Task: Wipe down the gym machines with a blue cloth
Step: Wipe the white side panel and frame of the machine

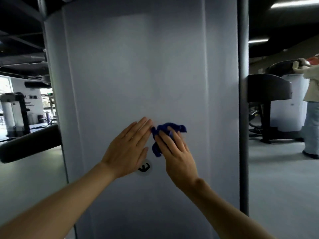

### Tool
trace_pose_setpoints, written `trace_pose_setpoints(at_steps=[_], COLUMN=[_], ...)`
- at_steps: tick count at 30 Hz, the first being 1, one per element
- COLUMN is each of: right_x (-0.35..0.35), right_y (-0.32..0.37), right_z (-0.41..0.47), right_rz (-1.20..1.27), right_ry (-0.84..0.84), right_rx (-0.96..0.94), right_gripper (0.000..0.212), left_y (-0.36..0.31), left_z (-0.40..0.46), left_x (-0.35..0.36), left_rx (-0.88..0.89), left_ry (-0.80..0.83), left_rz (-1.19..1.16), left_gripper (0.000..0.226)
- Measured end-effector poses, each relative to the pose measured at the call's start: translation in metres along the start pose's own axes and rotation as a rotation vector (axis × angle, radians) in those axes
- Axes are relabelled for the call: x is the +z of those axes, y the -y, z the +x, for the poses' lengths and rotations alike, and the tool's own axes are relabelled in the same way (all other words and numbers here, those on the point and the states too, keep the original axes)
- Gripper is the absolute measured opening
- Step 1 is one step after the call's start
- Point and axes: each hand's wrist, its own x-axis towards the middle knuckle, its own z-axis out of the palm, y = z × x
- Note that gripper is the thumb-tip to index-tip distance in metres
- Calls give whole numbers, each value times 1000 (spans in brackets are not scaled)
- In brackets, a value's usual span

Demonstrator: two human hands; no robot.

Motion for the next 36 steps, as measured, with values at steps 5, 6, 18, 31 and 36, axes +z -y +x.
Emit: trace_pose_setpoints(at_steps=[5,6,18,31,36], right_x=[-13,-16,-27,61,138], right_y=[22,26,113,183,183], right_z=[-11,-12,-1,78,112], right_rz=[92,99,278,362,360], right_ry=[118,139,344,433,441], right_rx=[-82,-117,-241,-237,-455], right_gripper=[57,55,86,27,28], left_y=[-10,-12,-54,-3,37], left_z=[-77,-93,-129,-183,-195], left_x=[-34,-42,-99,-7,46], left_rx=[-233,-244,-495,-780,-922], left_ry=[135,145,61,-253,-309], left_rz=[-72,-70,-325,-387,-315], left_gripper=[64,63,62,60,52])
